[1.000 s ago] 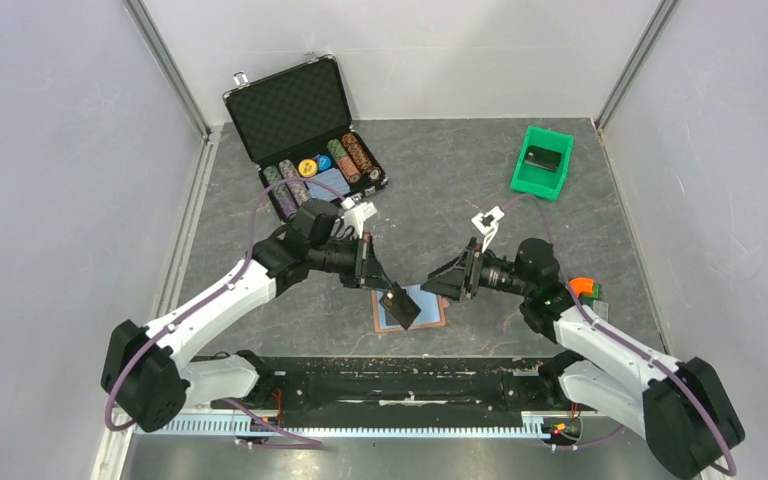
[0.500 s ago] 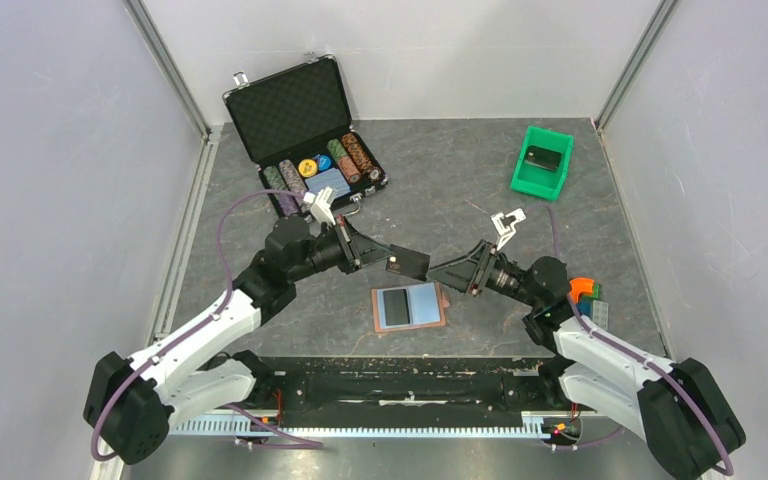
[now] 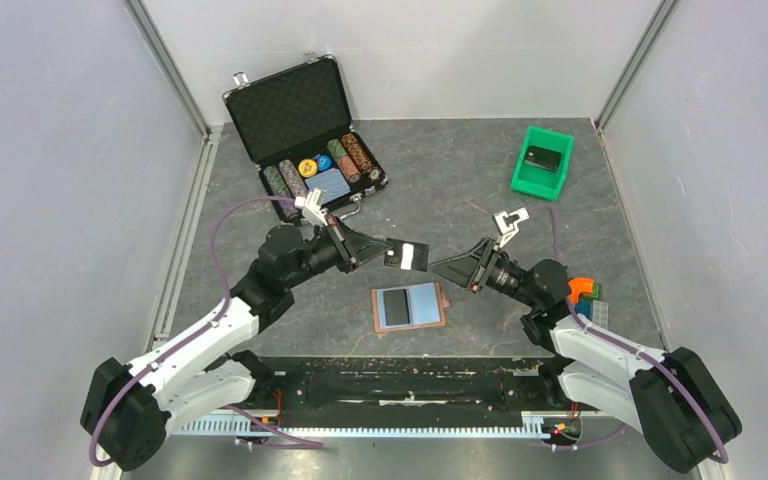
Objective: Take the credit cards out of the card holder
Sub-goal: Remove the credit card from the card holder, then place the credit card in the storage box.
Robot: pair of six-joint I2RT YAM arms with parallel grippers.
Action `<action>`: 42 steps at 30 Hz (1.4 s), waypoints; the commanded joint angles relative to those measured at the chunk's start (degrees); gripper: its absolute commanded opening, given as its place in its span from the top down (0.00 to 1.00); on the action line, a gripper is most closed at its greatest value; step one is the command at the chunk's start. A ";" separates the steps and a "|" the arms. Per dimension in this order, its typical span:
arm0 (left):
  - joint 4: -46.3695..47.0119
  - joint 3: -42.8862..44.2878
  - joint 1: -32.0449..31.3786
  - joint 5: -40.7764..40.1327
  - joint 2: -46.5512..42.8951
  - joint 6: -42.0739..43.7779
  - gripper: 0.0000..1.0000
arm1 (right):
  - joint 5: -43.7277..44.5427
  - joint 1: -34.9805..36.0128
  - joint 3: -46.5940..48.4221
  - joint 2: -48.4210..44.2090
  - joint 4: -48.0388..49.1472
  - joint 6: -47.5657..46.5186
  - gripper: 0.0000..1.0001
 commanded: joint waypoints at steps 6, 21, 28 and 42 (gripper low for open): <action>8.40 -2.24 0.19 -0.07 -0.39 -4.00 0.98 | 2.64 1.80 2.51 4.03 4.69 1.95 0.55; 9.16 -5.03 0.28 0.44 -0.97 -3.41 0.86 | 7.59 3.05 2.16 6.02 6.42 1.57 1.00; -6.69 0.76 0.28 0.42 -1.41 5.64 0.18 | 6.02 -0.63 5.54 5.38 -0.80 -1.45 1.00; -47.77 18.50 0.37 -13.83 -4.02 37.43 0.00 | 13.07 -23.11 39.78 12.15 -61.08 -40.12 1.00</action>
